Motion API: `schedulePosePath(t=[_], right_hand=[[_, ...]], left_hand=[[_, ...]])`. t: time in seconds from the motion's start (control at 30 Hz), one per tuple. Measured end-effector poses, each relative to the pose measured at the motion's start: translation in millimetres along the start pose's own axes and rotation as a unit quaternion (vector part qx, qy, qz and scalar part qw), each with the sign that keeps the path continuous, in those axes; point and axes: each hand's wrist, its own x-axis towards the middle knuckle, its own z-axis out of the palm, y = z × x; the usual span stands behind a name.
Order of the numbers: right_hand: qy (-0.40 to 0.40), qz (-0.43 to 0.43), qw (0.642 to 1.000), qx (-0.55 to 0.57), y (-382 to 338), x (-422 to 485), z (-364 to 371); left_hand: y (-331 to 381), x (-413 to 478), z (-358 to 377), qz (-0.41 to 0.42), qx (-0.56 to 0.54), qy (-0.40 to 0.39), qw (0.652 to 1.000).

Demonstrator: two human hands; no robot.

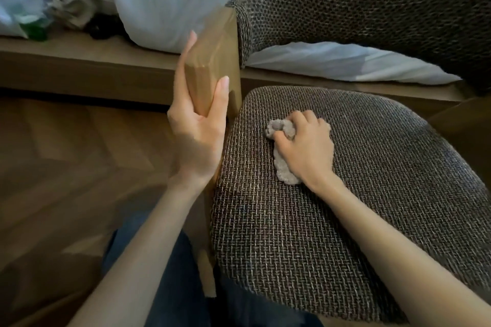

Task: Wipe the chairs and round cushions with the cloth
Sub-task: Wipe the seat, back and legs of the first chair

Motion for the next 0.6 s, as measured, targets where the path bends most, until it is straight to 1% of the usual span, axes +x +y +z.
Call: schedulePosePath(t=[0.07,0.17,0.23,0.3,0.33,0.4,0.5,0.53,0.6], right_hand=[[0.010,0.012,1.000,0.014,0,0,-1],[-0.006,0.018,1.000,0.017,-3,1,-6],[-0.029,0.028,0.999,0.006,-7,1,-9],[-0.054,0.039,0.998,-0.012,-11,3,-14],[-0.077,0.047,0.996,-0.025,-14,5,-19],[-0.150,0.061,0.986,-0.045,-19,9,-31],[-0.269,0.098,0.958,-0.033,-35,18,-68],[-0.290,0.114,0.950,-0.016,-42,19,-86],[-0.302,0.128,0.945,0.024,-56,18,-127]], left_hand=[[6,0,1,-0.021,0.023,0.004,0.999],[11,-2,1,-0.034,0.055,0.008,0.998],[16,-2,-1,-0.065,0.058,-0.008,0.996],[25,-3,-3,-0.113,0.079,-0.015,0.990],[31,-3,-4,-0.138,0.094,-0.014,0.986],[50,-2,-5,-0.194,0.109,-0.020,0.975],[74,8,-11,-0.289,0.122,-0.069,0.947],[82,14,-15,-0.314,0.140,-0.088,0.935],[107,28,-25,-0.359,0.152,-0.115,0.914]])
